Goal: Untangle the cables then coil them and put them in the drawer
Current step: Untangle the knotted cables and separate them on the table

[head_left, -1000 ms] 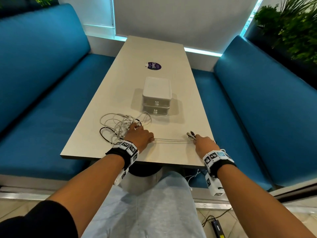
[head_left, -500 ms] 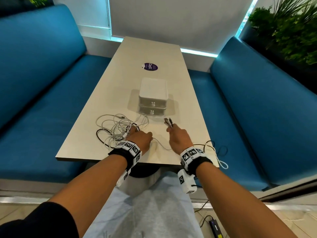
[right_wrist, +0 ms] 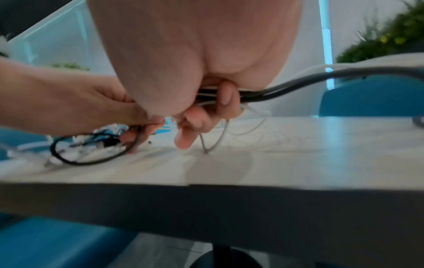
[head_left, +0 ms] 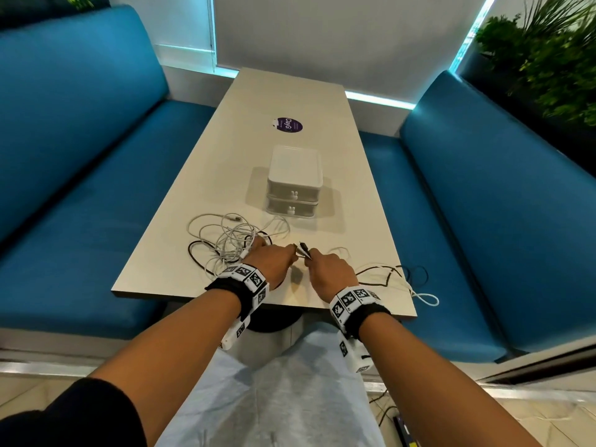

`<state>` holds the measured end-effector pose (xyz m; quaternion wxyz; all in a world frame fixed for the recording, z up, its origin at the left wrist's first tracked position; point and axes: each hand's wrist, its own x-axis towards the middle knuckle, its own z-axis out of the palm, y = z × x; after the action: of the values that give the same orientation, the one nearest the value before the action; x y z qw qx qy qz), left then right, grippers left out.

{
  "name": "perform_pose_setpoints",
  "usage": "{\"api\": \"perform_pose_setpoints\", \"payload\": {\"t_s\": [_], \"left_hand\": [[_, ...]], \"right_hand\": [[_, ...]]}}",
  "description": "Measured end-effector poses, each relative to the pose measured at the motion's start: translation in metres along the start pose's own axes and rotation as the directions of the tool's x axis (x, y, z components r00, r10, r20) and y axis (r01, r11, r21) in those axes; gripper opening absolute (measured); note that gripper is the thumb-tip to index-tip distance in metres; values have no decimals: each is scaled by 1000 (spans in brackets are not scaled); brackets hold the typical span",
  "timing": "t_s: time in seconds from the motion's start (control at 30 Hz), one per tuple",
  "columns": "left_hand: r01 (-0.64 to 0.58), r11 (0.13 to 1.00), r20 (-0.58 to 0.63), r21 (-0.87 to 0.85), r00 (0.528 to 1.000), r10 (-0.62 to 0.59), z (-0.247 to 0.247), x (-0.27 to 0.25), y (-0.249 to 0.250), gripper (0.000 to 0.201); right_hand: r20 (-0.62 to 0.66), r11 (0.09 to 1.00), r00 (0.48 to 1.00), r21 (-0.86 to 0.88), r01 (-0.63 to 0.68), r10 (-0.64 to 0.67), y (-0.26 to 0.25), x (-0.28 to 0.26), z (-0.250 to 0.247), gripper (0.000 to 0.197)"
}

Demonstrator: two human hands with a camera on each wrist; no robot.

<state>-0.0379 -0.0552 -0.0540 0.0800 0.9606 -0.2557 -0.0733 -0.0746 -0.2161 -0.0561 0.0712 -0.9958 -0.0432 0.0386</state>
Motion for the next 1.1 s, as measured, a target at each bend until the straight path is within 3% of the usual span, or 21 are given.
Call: {"api": "perform_pose_setpoints", "payload": {"t_s": [0.1,0.23,0.4,0.53,0.67,0.8,0.97,1.1], "left_hand": [[-19,995,2,101,1000,18,3,-1,-4,12],[-18,985,4,173,1000,17,8,-1,-11,26],[6,979,49,206,999,-17,6,7,-5,28],[4,974,69,228,997,-20,9,8,-3,26],[25,979,44,200,998,-35,16,7,-5,23],[15,975,-4,220,1000,-15,17,4,-1,21],[41,977,18,211,999,-46,7,0,6,29],[-10,965,-6,261,1000,11,6,-1,7,38]], "right_hand": [[-1,984,999,-173,45,-46,12,-6,-6,23],[21,970,995,-225,-88,95,49,-9,-24,26],[24,942,968,-237,-237,249,85,-15,-38,26],[34,936,947,-168,-309,319,83,-14,-35,23],[-84,928,925,57,-367,371,59,-8,-29,20],[-144,958,957,174,-227,253,29,-2,-26,27],[-22,960,1000,280,-5,12,-4,2,-6,28],[47,956,999,294,13,-28,-8,3,8,24]]}}
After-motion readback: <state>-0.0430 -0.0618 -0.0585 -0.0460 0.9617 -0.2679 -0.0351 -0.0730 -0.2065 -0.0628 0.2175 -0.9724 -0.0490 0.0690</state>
